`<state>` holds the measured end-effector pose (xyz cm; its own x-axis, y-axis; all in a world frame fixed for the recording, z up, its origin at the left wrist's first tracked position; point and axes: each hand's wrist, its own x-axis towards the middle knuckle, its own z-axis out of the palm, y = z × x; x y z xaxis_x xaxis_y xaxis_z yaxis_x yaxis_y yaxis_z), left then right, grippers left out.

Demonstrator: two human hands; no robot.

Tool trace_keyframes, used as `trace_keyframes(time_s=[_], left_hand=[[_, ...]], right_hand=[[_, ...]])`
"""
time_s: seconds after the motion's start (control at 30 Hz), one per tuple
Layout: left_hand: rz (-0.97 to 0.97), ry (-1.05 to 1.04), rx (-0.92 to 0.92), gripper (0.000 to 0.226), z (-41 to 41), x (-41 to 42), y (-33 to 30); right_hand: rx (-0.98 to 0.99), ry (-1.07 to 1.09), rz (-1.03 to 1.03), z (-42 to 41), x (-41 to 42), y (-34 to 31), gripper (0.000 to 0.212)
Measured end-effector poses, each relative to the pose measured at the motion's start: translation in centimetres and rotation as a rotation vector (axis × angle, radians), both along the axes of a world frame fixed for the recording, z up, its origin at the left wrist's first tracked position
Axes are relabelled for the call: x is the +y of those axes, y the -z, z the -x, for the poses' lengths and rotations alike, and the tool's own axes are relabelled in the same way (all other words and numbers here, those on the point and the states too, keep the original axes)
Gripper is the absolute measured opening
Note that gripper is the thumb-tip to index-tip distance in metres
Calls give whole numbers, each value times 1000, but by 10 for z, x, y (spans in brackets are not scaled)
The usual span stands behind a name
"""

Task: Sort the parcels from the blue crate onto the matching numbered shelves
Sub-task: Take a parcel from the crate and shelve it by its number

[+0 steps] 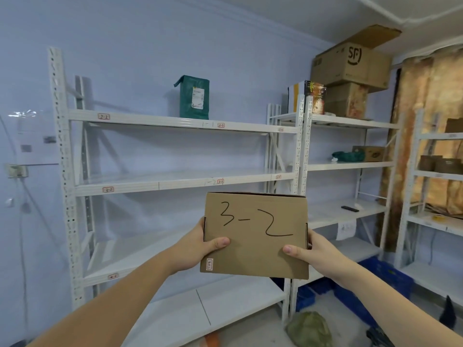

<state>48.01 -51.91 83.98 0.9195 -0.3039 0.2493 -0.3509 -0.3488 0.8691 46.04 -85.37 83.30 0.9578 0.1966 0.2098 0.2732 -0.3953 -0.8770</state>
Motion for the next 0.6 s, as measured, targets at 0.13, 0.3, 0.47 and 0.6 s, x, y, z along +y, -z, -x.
trace_keyframes(time_s=[0.13, 0.3, 0.47, 0.6], left_hand=[[18, -25, -3, 75, -72, 7, 4], [36, -80, -7, 78, -156, 30, -3], [141, -213, -8, 75, -214, 57, -3], [175, -359, -2, 82, -252, 96, 0]], right_hand=[[-33, -23, 25, -73, 6, -3, 68], [-59, -81, 36, -168, 29, -17, 59], [-73, -132, 46, -263, 68, -26, 77], [-66, -250, 45, -338, 116, -30, 66]])
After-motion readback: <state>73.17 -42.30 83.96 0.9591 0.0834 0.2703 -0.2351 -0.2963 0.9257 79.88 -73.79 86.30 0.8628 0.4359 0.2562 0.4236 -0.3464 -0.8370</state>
